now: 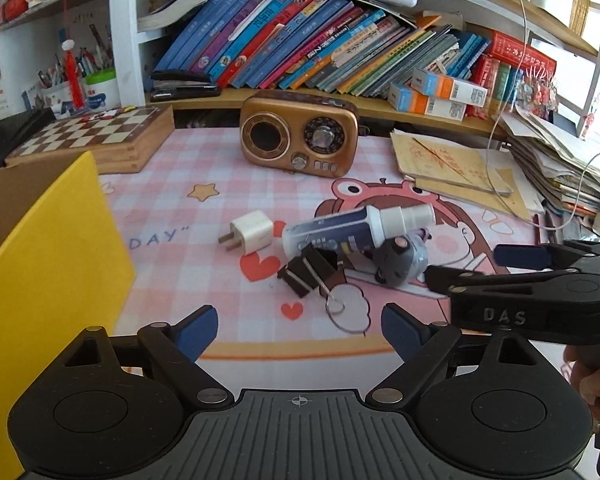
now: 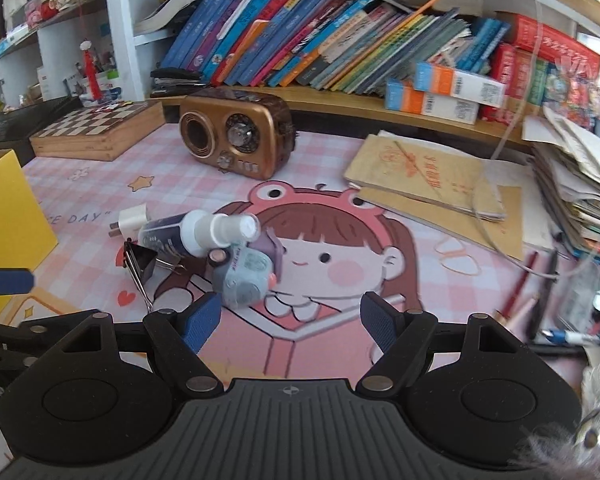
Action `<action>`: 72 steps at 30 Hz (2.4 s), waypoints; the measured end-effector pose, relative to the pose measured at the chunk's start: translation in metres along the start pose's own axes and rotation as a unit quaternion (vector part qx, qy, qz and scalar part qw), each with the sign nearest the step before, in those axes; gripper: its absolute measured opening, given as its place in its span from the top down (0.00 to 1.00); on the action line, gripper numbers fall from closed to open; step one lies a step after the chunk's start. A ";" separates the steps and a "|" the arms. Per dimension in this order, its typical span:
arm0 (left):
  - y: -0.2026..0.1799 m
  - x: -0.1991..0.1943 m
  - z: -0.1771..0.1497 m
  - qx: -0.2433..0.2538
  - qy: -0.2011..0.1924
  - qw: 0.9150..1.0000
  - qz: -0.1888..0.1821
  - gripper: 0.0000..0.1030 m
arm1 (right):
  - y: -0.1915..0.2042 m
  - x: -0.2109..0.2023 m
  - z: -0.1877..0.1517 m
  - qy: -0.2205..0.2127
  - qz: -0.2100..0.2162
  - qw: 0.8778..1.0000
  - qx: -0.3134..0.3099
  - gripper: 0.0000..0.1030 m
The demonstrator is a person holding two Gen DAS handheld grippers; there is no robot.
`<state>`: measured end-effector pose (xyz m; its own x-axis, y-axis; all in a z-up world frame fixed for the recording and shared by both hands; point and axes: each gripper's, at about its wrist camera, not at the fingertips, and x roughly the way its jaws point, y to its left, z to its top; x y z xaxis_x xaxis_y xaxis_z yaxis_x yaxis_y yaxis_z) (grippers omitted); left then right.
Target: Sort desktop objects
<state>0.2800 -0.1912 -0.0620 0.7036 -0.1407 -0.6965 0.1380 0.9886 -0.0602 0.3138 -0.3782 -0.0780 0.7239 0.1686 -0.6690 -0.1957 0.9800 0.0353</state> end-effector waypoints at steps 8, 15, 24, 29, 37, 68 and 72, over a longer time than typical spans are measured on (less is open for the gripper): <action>0.007 0.025 0.011 0.015 0.008 1.000 0.002 0.20 | 0.002 0.029 0.014 0.023 0.033 0.999 -0.015 0.30; 0.009 0.034 0.016 0.024 0.010 1.000 -0.003 0.20 | 0.002 0.050 0.023 0.039 0.050 0.998 -0.023 0.32; -0.010 0.053 0.017 0.073 0.024 0.997 -0.005 0.35 | -0.004 0.059 0.026 0.054 0.082 0.995 -0.019 0.58; -0.016 0.063 0.017 0.101 0.026 0.995 0.002 0.53 | -0.005 0.059 0.026 0.053 0.080 0.995 -0.017 0.58; -0.025 0.060 0.013 0.156 0.011 0.988 0.002 0.72 | -0.006 0.060 0.026 0.052 0.077 0.995 -0.019 0.58; -0.004 -0.029 -0.019 0.060 0.005 0.997 -0.053 0.76 | -0.014 -0.018 -0.019 0.048 0.009 0.998 0.026 0.60; -0.003 -0.041 -0.023 0.058 -0.003 0.997 -0.058 0.76 | -0.012 -0.031 -0.026 0.046 0.004 0.998 0.034 0.60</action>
<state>0.2345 -0.1875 -0.0499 0.6823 -0.2551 -0.6851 0.2981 0.9528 -0.0578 0.2762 -0.3979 -0.0772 0.6580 0.1689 -0.7338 -0.1541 0.9841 0.0883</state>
